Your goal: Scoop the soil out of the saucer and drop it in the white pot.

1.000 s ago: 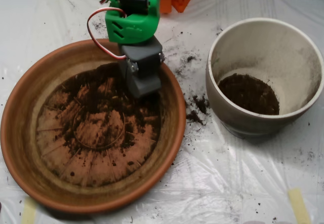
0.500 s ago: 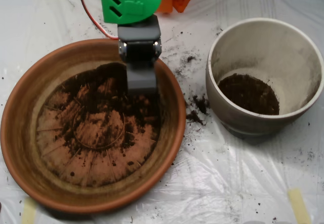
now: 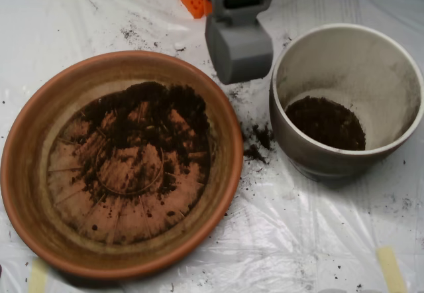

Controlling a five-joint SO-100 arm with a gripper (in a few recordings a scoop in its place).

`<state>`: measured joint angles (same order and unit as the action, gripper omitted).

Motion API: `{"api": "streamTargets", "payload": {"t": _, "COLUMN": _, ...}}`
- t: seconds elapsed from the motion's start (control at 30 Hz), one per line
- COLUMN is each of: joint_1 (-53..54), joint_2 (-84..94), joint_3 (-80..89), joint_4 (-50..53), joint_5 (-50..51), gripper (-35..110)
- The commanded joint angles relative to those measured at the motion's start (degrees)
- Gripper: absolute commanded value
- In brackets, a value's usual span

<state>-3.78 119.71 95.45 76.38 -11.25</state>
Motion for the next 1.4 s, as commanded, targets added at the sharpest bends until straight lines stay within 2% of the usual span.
{"api": "streamTargets", "payload": {"t": 0.0, "joint_1": -5.9, "joint_2": 6.4, "joint_3": -5.9, "joint_4": -0.3, "joint_5": -0.6, "gripper": -1}}
{"api": "streamTargets", "payload": {"t": 0.3, "joint_1": -17.8, "joint_2": 3.3, "joint_3": -5.8, "joint_4": -2.0, "joint_5": -5.9, "gripper": 1}}
{"api": "streamTargets", "payload": {"t": 0.33, "joint_1": -18.2, "joint_2": 2.6, "joint_3": -5.8, "joint_4": -2.0, "joint_5": -5.7, "gripper": 8}}
{"api": "streamTargets", "payload": {"t": 0.4, "joint_1": -18.7, "joint_2": -0.8, "joint_3": -8.0, "joint_4": 0.7, "joint_5": -6.9, "gripper": 35}}
{"api": "streamTargets", "payload": {"t": 0.47, "joint_1": -18.7, "joint_2": -1.2, "joint_3": -6.8, "joint_4": 0.1, "joint_5": -7.2, "gripper": 47}}
{"api": "streamTargets", "payload": {"t": 0.5, "joint_1": -18.5, "joint_2": -1.5, "joint_3": -6.3, "joint_4": 0.1, "joint_5": -7.1, "gripper": 49}}
{"api": "streamTargets", "payload": {"t": 0.87, "joint_1": -12.1, "joint_2": 0.9, "joint_3": -4.0, "joint_4": -0.7, "joint_5": -2.7, "gripper": 45}}
{"api": "streamTargets", "payload": {"t": 1.13, "joint_1": 5.0, "joint_2": 2.7, "joint_3": -6.2, "joint_4": 1.1, "joint_5": 4.3, "gripper": 43}}
{"api": "streamTargets", "payload": {"t": 1.37, "joint_1": 18.5, "joint_2": 4.9, "joint_3": 0.8, "joint_4": -0.6, "joint_5": 6.6, "gripper": 44}}
